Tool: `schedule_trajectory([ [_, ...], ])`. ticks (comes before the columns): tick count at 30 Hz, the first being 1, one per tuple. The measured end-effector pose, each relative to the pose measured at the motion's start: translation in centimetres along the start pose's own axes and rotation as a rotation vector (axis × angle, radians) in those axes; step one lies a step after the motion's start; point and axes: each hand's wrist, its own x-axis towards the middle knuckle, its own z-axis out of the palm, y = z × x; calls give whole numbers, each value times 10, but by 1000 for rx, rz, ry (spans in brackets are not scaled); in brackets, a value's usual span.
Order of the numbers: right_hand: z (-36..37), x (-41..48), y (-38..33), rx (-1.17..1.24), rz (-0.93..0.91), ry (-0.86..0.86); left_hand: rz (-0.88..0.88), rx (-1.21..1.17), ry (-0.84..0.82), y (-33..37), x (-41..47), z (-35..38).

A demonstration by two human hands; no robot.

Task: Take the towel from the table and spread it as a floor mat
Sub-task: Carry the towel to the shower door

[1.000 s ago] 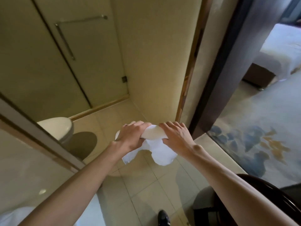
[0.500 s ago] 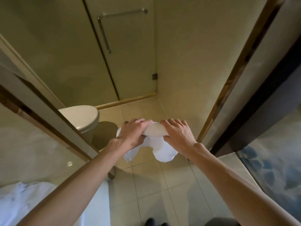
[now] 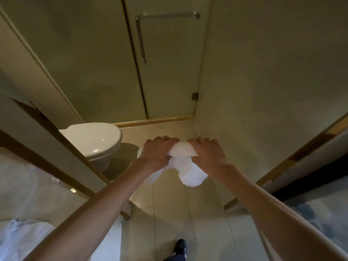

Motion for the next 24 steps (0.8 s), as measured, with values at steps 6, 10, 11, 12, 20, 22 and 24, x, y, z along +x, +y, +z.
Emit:
schedule_trajectory([
  [6,-11,66,9,-82,-23,25,-23,-22,32,-29,54,-14],
  [10,-9,110,13,-85,-47,9,-45,-26,25,-53,87,-18],
  [11,-7,120,15,-86,-56,5,-51,-26,23,-59,94,-18],
  [12,-5,131,16,-83,-63,1,-57,-30,19,-65,102,-18],
  [20,8,237,41,-57,-109,-15,-96,-29,14,-115,190,-18],
  [22,9,270,49,-40,-122,-16,-107,-25,30,-130,217,-24],
  [24,9,304,55,-28,-137,-2,-116,-2,38,-144,242,-30],
])
